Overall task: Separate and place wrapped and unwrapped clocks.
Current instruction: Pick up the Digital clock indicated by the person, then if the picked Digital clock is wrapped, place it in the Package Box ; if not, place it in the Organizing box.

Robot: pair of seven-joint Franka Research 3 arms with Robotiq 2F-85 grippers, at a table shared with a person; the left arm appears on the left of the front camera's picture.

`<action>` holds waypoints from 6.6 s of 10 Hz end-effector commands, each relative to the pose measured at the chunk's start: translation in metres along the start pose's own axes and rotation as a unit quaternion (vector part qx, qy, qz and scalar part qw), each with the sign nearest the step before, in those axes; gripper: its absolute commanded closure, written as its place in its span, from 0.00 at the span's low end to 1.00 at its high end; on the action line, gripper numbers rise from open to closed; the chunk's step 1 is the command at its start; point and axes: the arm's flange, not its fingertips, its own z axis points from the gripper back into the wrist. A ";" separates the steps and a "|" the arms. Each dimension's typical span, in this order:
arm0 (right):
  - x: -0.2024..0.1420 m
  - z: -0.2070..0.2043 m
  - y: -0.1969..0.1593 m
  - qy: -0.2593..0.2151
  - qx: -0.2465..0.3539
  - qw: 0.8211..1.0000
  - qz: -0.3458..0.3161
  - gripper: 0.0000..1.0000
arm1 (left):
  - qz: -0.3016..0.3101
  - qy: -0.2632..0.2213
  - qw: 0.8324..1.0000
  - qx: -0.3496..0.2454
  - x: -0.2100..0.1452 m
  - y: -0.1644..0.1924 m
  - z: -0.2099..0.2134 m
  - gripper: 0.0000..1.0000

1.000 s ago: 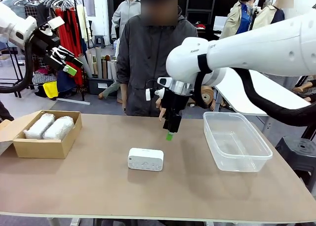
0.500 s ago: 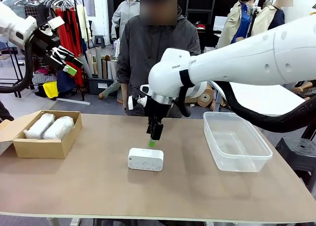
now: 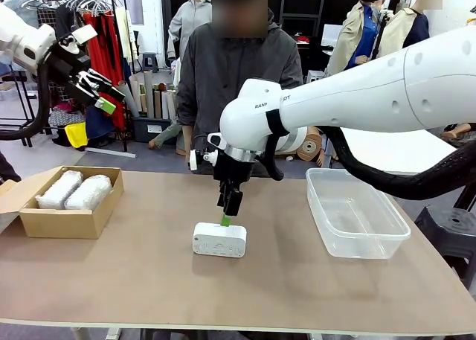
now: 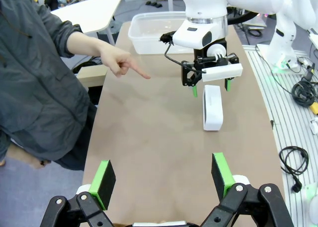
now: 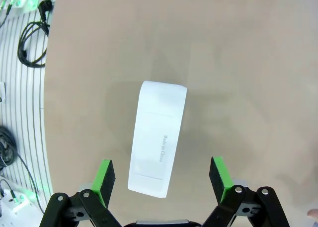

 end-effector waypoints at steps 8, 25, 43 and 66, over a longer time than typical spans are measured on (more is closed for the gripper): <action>0.002 -0.035 0.018 0.061 -0.070 0.994 -0.053 0.00 | -0.001 0.004 1.000 0.002 0.000 -0.002 0.000 0.00; 0.000 -0.073 0.002 0.045 -0.016 0.997 -0.058 0.00 | -0.001 0.004 1.000 0.002 0.000 -0.002 0.000 0.00; 0.122 0.172 0.071 0.050 -0.118 0.992 -0.021 1.00 | -0.001 0.004 1.000 0.002 0.000 -0.002 0.000 0.00; 0.125 0.260 0.099 0.019 -0.177 0.983 -0.032 1.00 | -0.001 0.004 1.000 0.002 0.000 -0.002 0.000 0.00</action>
